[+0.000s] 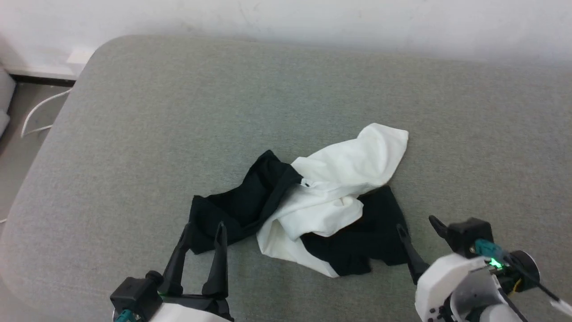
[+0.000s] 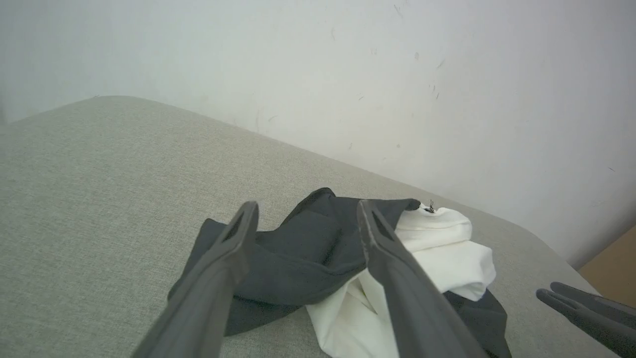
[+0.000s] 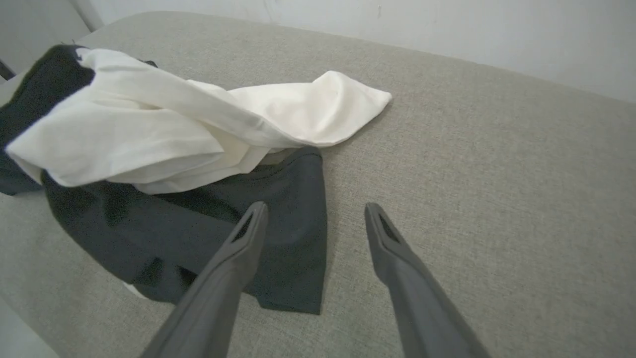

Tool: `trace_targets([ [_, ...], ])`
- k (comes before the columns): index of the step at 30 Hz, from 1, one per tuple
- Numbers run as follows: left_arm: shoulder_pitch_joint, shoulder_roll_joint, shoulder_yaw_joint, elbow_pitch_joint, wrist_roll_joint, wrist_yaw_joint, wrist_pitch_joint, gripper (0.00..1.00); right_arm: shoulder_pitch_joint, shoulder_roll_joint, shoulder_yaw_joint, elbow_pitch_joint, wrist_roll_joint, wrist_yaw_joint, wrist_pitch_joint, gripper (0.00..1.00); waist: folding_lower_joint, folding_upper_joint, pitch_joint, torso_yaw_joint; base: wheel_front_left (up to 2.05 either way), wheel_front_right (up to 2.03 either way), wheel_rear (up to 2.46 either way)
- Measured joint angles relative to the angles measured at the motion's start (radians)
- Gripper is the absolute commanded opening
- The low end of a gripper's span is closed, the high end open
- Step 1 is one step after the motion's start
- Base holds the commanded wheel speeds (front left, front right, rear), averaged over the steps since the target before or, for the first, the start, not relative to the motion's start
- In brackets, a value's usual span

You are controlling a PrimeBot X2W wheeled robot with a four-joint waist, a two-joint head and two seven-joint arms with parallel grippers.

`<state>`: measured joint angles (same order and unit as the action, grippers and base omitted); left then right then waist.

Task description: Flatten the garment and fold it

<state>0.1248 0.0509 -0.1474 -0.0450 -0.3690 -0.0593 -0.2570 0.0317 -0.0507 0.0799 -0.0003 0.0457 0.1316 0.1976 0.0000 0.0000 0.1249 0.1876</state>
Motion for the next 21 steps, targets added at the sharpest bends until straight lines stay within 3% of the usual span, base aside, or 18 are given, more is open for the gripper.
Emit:
trace_targets([
  [6, -0.002, 0.0, -0.018, 0.01, -0.012, 0.009, 0.0, 1.0, -0.071, -0.036, 0.028, 0.095, -0.003, 0.0, 0.213, 1.0, 0.0, 0.0, 0.004, 0.049, 0.0, 0.0, 0.0],
  [13, -0.009, 0.0, -0.034, 0.017, -0.024, 0.011, 0.0, 1.0, -0.141, -0.05, 0.04, 0.216, 0.018, 0.0, 0.304, 1.0, 0.0, 0.0, 0.015, 0.105, 0.0, 0.0, 0.0],
  [14, -0.009, 0.0, -0.035, 0.019, -0.026, 0.012, 0.0, 1.0, -0.149, -0.05, 0.043, 0.226, 0.026, 0.0, 0.303, 0.59, 0.0, 0.0, 0.017, 0.112, 0.0, 0.0, 0.0],
  [15, -0.009, 0.0, -0.036, 0.019, -0.027, 0.014, 0.0, 1.0, -0.159, -0.053, 0.052, 0.234, 0.03, 0.0, 0.304, 0.02, 0.0, 0.0, 0.019, 0.118, 0.0, 0.0, 0.0],
  [21, -0.009, 0.0, -0.022, 0.02, -0.027, 0.018, 0.0, 1.0, -0.201, -0.072, 0.089, 0.238, 0.071, 0.0, 0.299, 0.0, 0.0, 0.0, 0.023, 0.129, 0.0, 0.0, 0.0],
])
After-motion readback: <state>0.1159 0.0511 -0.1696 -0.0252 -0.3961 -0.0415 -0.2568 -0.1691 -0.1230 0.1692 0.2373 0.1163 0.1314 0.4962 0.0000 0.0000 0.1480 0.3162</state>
